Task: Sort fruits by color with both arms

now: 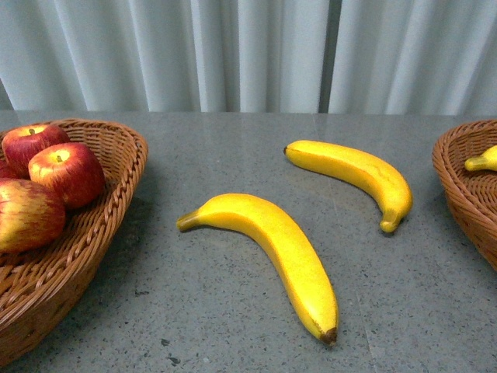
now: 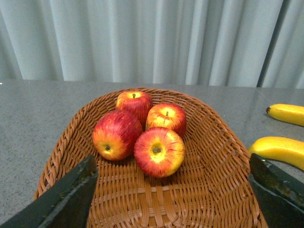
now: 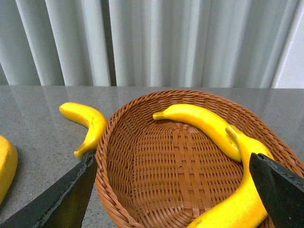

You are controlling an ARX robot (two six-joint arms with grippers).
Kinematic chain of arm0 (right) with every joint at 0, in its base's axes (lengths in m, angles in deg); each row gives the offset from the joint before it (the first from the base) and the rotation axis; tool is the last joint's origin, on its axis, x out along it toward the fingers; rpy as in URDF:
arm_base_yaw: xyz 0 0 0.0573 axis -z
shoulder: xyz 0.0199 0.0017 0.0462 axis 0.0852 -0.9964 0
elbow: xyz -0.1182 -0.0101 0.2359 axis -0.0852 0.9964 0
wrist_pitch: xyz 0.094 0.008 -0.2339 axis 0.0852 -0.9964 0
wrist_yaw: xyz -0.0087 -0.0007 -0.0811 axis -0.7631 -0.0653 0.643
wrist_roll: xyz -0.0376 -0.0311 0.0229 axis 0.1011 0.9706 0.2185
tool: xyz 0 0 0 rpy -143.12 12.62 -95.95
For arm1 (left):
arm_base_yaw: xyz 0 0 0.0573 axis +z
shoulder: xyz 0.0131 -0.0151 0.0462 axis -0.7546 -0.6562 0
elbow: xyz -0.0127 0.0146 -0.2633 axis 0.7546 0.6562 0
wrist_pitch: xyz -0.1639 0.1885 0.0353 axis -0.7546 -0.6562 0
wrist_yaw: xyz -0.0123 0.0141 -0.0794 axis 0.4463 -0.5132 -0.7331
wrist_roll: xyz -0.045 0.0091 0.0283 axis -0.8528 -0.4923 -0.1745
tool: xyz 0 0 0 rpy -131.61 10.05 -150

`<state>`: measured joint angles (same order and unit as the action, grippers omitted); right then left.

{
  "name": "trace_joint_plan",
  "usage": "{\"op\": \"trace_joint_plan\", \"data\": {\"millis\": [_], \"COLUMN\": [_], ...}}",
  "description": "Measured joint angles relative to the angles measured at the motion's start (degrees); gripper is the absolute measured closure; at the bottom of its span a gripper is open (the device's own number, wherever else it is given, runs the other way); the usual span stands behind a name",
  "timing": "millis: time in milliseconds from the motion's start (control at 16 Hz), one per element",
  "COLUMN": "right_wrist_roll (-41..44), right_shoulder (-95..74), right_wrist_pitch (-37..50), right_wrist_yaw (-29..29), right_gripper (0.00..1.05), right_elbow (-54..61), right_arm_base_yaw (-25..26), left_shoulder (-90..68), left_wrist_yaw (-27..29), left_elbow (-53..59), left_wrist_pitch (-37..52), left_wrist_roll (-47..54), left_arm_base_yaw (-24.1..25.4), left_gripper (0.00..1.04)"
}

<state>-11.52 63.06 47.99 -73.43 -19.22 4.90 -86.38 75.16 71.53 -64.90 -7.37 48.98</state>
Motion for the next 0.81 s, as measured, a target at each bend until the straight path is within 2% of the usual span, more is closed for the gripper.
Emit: {"op": "trace_joint_plan", "data": {"millis": [63, 313, 376, 439, 501, 564, 689, 815], "right_wrist_roll": [0.0, 0.0, -2.69, -7.1, -9.42, -9.84, -10.05, -10.03], "right_shoulder": [0.0, 0.0, -2.16, -11.56, -19.61, -26.36, -44.98, -61.83], "right_wrist_pitch": [0.0, -0.02, -3.17, 1.73, 9.14, 16.31, 30.03, 35.41], "right_wrist_yaw": [0.0, 0.0, -7.63, -15.98, -19.5, -18.49, -12.26, -8.46], "right_gripper": [0.06, 0.06, 0.06, 0.06, 0.06, 0.06, 0.06, 0.06], "right_elbow": [0.0, 0.0, -1.14, -3.32, -6.16, -9.03, -15.74, -22.58], "right_arm_base_yaw": [0.0, 0.0, 2.91, 5.64, 2.14, -2.54, -11.1, -18.86], "left_shoulder": [0.0, 0.0, 0.0, 0.0, 0.0, 0.0, 0.0, 0.0], "left_wrist_yaw": [0.0, 0.0, 0.09, -0.09, 0.0, 0.13, 0.0, 0.0], "left_elbow": [0.0, 0.0, 0.0, 0.0, 0.0, 0.0, 0.0, 0.0], "left_wrist_pitch": [0.0, 0.0, -0.02, 0.02, 0.0, 0.0, 0.02, 0.02], "left_wrist_roll": [0.07, 0.07, 0.04, 0.09, 0.07, 0.07, 0.07, 0.07], "left_arm_base_yaw": [0.0, 0.0, 0.0, 0.0, 0.0, 0.0, 0.0, 0.0], "left_gripper": [0.05, 0.07, 0.07, 0.07, 0.07, 0.07, 0.07, 0.07]}}
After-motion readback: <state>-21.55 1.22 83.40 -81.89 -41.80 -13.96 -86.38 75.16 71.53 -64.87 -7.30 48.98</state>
